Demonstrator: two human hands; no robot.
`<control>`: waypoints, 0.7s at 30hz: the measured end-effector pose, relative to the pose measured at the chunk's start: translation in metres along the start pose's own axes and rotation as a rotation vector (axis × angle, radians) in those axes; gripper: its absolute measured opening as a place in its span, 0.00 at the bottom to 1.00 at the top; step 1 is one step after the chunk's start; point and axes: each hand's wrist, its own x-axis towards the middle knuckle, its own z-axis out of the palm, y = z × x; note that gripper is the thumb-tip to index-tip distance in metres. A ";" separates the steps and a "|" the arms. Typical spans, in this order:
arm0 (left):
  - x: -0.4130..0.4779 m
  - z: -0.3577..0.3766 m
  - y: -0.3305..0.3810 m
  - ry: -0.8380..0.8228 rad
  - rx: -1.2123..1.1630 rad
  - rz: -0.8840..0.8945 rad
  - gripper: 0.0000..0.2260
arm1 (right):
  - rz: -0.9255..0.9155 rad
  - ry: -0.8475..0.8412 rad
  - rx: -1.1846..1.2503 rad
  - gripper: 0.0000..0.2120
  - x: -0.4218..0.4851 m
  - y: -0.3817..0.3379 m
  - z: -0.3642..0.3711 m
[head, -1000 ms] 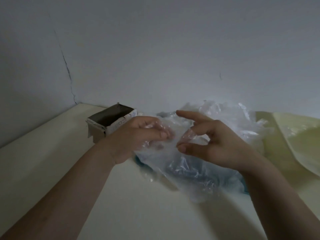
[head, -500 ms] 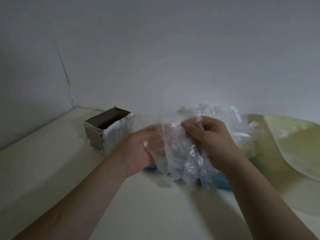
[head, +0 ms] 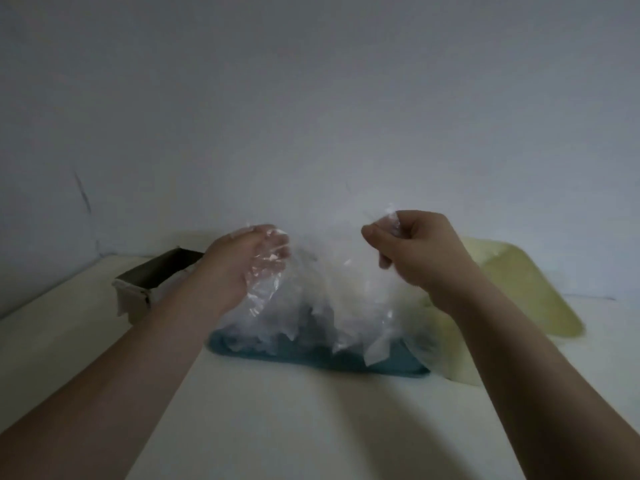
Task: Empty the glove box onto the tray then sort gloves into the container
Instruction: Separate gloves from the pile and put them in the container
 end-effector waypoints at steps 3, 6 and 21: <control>-0.008 0.038 0.010 -0.129 0.001 0.003 0.07 | 0.002 0.060 -0.004 0.13 0.007 -0.003 -0.046; -0.020 0.066 0.021 -0.273 -0.027 0.003 0.12 | 0.013 0.115 -0.148 0.10 0.018 0.007 -0.091; -0.009 0.193 0.037 -0.640 -0.048 -0.106 0.09 | 0.179 -0.081 -0.938 0.14 0.060 0.112 -0.133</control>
